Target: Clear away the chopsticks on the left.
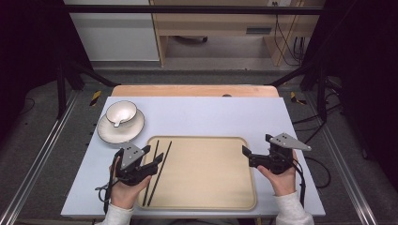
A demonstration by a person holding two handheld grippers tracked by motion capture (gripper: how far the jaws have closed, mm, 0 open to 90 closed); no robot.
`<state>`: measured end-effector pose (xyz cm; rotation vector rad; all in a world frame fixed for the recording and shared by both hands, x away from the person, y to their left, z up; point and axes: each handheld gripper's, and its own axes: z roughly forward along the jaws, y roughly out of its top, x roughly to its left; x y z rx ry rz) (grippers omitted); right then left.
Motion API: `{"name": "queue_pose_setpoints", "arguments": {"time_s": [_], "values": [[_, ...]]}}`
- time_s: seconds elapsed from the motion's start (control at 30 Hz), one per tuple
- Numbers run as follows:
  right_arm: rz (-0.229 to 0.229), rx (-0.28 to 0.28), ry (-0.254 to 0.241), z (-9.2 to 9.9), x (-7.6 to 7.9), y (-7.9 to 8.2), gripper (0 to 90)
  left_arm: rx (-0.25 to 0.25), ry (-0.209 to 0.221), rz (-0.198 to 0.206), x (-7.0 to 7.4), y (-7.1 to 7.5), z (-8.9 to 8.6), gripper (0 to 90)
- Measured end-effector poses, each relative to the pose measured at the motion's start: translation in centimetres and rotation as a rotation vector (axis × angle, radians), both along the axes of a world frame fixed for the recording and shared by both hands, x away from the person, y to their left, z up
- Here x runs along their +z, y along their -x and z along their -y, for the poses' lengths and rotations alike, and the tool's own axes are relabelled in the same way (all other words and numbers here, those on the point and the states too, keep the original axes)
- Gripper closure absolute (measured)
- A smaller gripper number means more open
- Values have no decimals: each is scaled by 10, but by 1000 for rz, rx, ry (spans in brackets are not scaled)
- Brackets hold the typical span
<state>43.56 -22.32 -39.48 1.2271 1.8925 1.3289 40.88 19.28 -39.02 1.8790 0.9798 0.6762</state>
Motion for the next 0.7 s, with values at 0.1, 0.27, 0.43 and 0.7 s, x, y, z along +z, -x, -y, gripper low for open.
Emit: {"name": "queue_pose_setpoints", "arguments": {"time_s": [0.1, 0.27, 0.43, 0.7], "values": [[0, 1, 3, 2, 0, 0, 35, -24, -10, 2, -2, 1, -12, 332], [1, -3, 2, 4, -1, 0, 33, -26, 50, -15, -14, 5, -38, 250], [0, 2, 6, 4, -2, -1, 30, -7, 88, -8, -17, 8, -55, 197], [-4, 7, 10, 3, -4, -2, 30, -3, 68, -31, -26, 4, -63, 170]]}}
